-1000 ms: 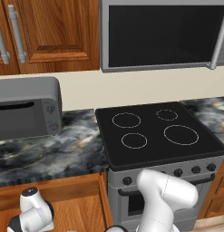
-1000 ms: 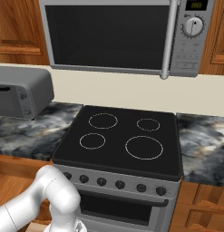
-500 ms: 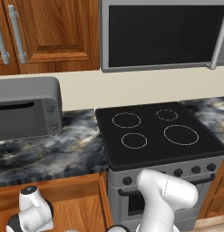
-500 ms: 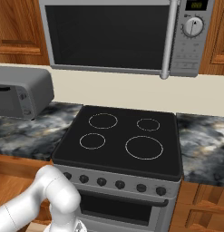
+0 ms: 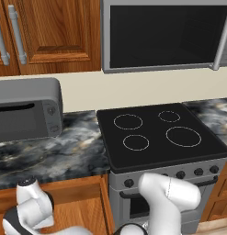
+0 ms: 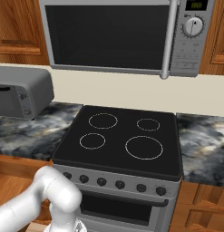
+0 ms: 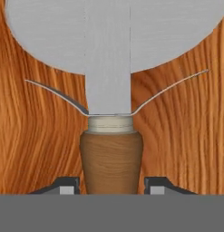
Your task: Take the pizza cutter from the drawer on the left and place it on the dining counter for cutting.
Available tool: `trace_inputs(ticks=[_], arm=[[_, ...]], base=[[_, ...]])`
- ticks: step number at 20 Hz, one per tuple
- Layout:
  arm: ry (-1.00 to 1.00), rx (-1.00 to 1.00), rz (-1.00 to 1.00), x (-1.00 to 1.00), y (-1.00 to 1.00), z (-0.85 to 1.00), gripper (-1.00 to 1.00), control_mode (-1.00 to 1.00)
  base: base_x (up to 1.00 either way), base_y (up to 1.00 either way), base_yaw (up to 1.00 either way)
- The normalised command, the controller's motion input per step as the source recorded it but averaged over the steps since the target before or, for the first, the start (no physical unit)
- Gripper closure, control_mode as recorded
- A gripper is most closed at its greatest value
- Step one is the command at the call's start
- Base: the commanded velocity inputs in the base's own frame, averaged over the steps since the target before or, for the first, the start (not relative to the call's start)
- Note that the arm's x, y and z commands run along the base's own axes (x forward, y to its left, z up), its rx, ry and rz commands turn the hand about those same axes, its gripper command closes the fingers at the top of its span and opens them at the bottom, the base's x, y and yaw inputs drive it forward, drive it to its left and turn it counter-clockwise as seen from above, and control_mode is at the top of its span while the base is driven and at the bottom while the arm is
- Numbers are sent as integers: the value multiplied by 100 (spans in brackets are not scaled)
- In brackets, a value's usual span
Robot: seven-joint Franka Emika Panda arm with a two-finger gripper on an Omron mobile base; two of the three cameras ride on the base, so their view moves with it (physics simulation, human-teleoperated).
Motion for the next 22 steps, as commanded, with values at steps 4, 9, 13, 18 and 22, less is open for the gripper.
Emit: trace_inputs(ticks=[4,9,13,18,22], arm=[[0,0,0,-43,-19,53,100,-100],[0,1,0,-39,-26,63,100,-100],[0,0,0,-39,-26,68,100,-100],[0,3,0,-22,-33,77,100,-100],[0,7,0,-4,-52,74,100,-100]], base=[[0,0,0],[0,0,0],[0,0,0],[0,0,0],[0,0,0]])
